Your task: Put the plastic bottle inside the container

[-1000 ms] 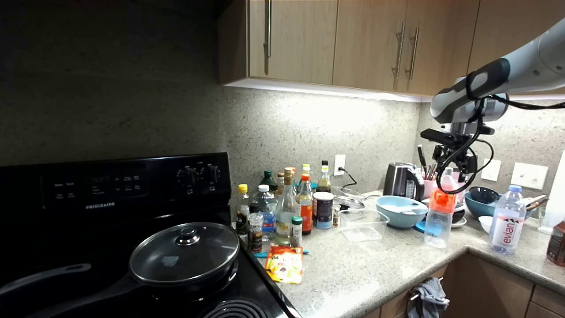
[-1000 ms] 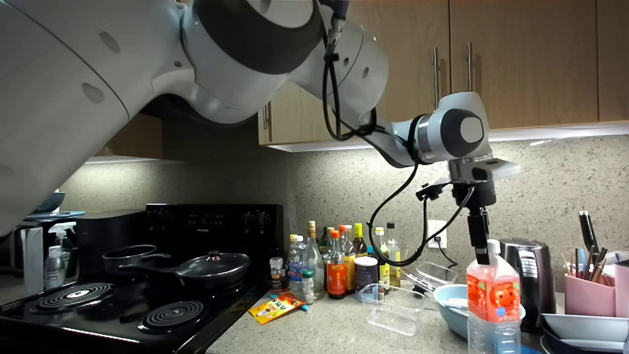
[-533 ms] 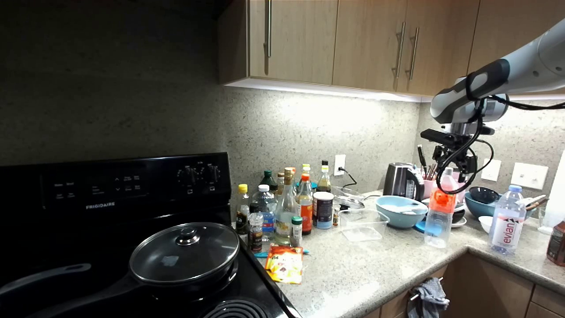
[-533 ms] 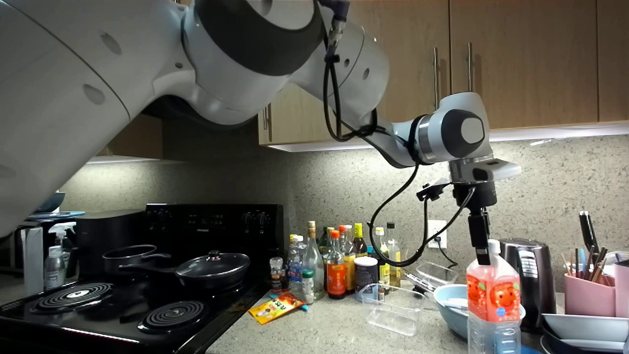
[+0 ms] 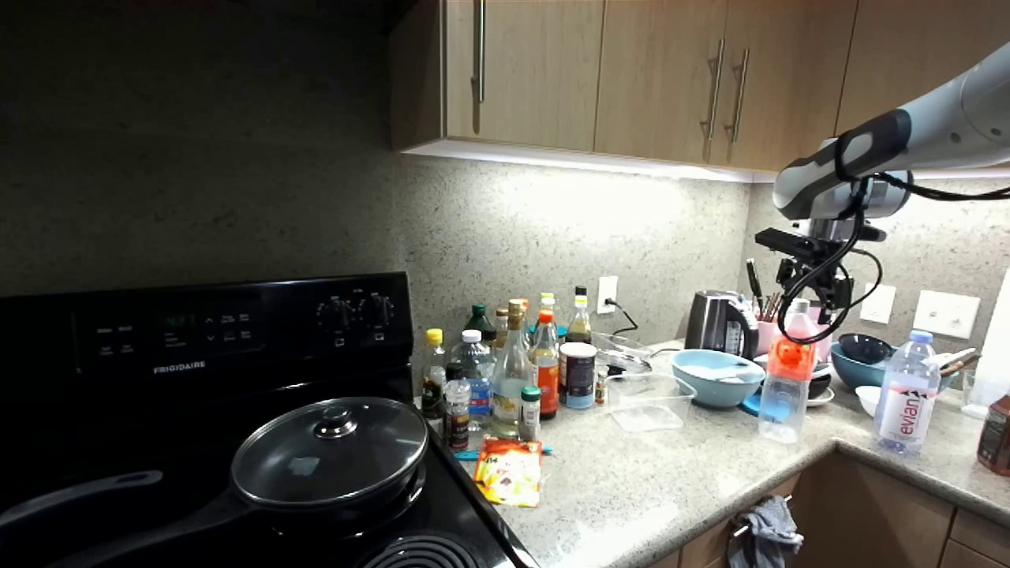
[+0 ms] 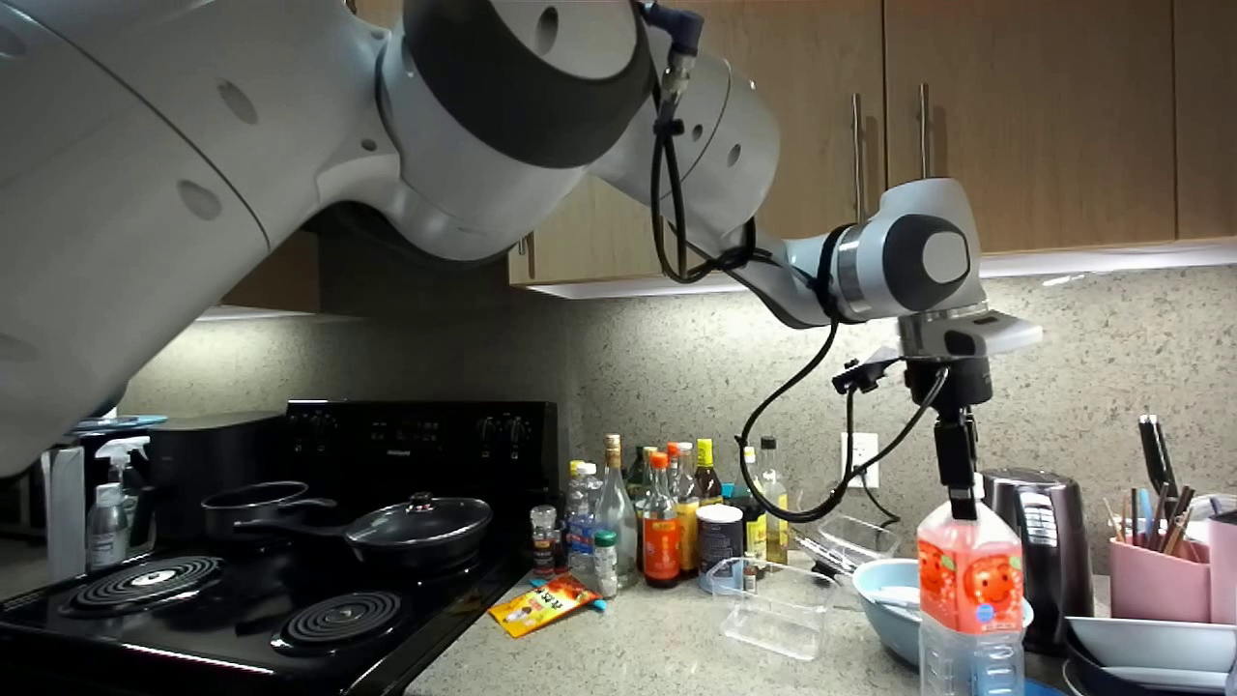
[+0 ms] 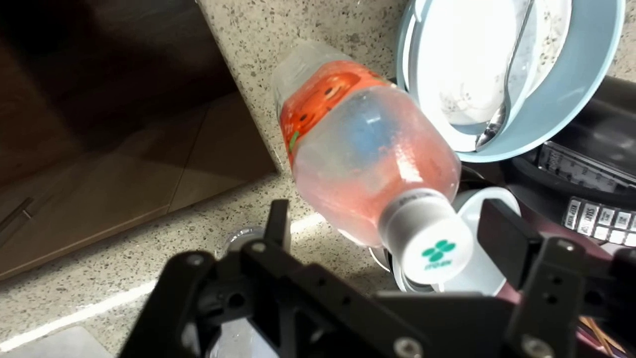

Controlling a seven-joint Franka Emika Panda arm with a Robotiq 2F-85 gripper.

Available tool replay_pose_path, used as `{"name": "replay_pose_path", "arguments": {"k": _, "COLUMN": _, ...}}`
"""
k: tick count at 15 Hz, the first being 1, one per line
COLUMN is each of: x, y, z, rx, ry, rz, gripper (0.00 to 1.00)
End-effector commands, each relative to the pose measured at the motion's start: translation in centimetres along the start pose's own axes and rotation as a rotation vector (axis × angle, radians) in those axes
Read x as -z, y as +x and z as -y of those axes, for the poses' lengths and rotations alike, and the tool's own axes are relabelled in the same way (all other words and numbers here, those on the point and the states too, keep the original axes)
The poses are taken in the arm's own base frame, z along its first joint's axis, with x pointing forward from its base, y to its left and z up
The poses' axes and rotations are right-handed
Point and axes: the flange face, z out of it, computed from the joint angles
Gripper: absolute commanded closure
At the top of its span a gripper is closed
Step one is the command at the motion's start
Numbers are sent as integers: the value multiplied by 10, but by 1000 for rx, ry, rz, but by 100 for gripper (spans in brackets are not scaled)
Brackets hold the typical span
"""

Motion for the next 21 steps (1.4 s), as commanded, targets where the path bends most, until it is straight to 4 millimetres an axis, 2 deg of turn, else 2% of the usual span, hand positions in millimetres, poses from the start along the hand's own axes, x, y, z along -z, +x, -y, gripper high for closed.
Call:
{"name": "replay_pose_path", "arguments": {"k": 1, "x": 0, "y": 4, "z": 3, "rx": -15, "ry": 2, "rz": 34, "gripper": 35}}
{"name": "replay_pose_path", "arguments": {"k": 7, "x": -1, "y": 3, "z": 5, "rx": -3, "ry": 2, "rz": 31, "gripper": 74}}
{"name": "replay_pose_path", "arguments": {"k": 10, "x": 5, "y": 2, "z": 7, "rx": 4, "ry": 1, "rz": 34, "gripper": 87}}
{"name": "replay_pose_path", "arguments": {"k": 17, "x": 21, "y": -11, "z": 3, "rx": 23, "ry": -10, "rz": 53, "gripper": 88}}
{"name": "replay_pose_path", "arguments": {"k": 19, "x": 34, "y": -17, "z": 2, "rx": 24, "ry": 17, "rz": 62, "gripper": 88}}
{"name": "replay_pose_path", "arguments": {"k": 21, "x": 56, "y": -24, "z": 2, "rx": 26, "ry": 64, "rz": 57, "gripper": 88}}
